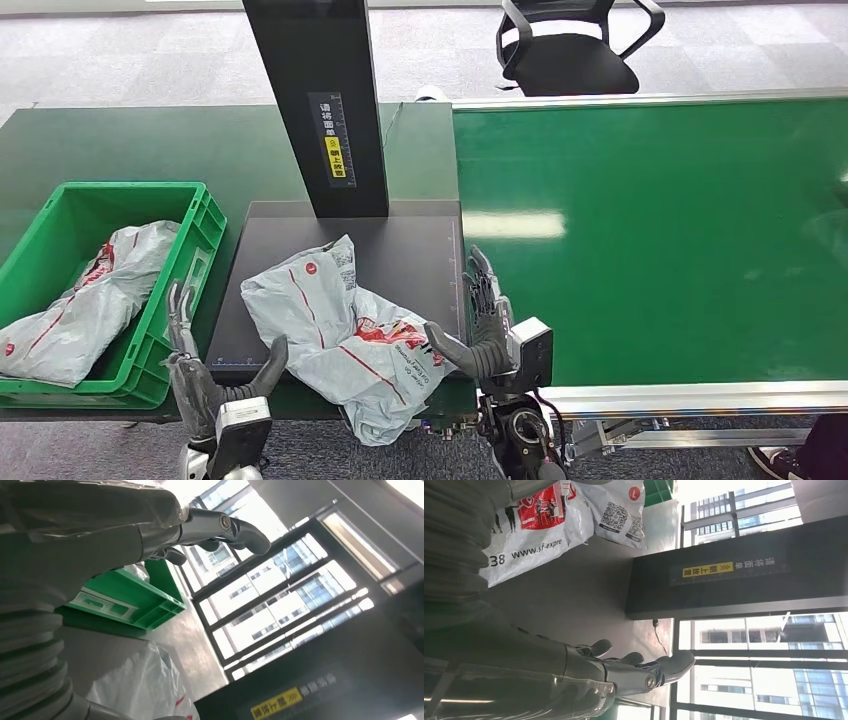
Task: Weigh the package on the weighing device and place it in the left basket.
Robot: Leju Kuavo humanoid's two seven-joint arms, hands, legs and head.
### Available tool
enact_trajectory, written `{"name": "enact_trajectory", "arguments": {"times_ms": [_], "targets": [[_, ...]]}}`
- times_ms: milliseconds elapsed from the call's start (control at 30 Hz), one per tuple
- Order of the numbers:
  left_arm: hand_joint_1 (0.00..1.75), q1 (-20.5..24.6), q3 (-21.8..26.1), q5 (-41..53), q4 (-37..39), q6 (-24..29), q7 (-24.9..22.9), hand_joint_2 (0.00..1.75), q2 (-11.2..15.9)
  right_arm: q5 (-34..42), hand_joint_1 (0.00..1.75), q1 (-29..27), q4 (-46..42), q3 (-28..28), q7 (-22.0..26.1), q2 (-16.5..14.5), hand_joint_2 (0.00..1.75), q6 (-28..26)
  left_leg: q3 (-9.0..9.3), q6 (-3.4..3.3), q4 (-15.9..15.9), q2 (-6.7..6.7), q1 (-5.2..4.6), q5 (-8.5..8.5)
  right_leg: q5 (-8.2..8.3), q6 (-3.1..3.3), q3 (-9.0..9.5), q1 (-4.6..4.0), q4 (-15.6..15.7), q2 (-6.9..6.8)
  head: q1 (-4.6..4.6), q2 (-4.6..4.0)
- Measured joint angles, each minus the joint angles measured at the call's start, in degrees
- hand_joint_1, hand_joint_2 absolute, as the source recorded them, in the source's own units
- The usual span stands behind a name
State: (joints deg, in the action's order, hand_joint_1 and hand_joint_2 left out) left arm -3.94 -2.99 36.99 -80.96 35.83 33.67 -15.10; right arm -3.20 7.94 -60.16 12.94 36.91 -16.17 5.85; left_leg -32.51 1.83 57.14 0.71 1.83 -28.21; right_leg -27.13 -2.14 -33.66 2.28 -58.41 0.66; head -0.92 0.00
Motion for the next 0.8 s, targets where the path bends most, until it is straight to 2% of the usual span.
{"name": "enact_trajectory", "arguments": {"times_ms": [133,300,400,567,667,800], "targets": [[0.00,1.9,-2.8,8.9,1.3,-3.3,-5.4,1.75,0.8,-0.4,0.00,-0.1,-0.8,-0.2,0.0,0.0,1.75,0.6,0.04,0.00,0.0,0.00,0.00,0.01,0.00,0.00,0.03,0.00,0.0,0.00,0.00,0.00],[0.00,5.7,-5.8,14.0,5.7,-6.1,-9.1,1.75,1.7,-0.5,0.00,-0.1,-1.1,-0.4,0.0,0.0,1.75,1.0,0.09,0.00,0.0,0.00,0.01,0.01,0.01,0.01,0.06,0.00,0.0,0.00,0.00,0.00],[0.00,9.2,-7.8,18.4,11.4,-8.0,-12.7,1.75,2.0,-0.2,0.00,0.0,-1.1,-0.5,0.0,0.0,1.75,1.7,0.09,0.00,0.0,0.01,0.00,0.01,0.01,0.00,0.07,0.00,0.0,0.00,0.01,0.00],[0.00,14.5,-12.1,25.9,25.0,-9.2,-19.5,1.75,2.5,0.4,0.00,0.4,-1.1,-0.4,0.0,0.0,1.75,3.0,0.10,0.00,0.0,-0.01,0.00,0.01,0.01,0.00,0.10,0.01,0.0,0.00,0.01,0.00],[0.00,16.8,-14.0,27.3,31.9,-8.3,-21.1,1.75,2.8,0.4,0.00,0.3,-1.1,-0.5,0.2,0.0,1.75,3.2,0.13,0.00,0.0,-0.06,0.00,0.01,-0.01,-0.01,0.17,0.01,0.0,-0.05,0.02,0.00],[0.00,19.6,-15.2,27.5,37.0,-8.7,-22.2,1.75,3.0,0.2,0.00,-0.8,-2.2,-0.7,0.4,0.1,1.75,3.5,0.54,-0.04,0.0,-0.36,-0.01,-0.08,-0.27,-0.08,0.75,0.01,0.0,-0.40,0.01,0.00]]}}
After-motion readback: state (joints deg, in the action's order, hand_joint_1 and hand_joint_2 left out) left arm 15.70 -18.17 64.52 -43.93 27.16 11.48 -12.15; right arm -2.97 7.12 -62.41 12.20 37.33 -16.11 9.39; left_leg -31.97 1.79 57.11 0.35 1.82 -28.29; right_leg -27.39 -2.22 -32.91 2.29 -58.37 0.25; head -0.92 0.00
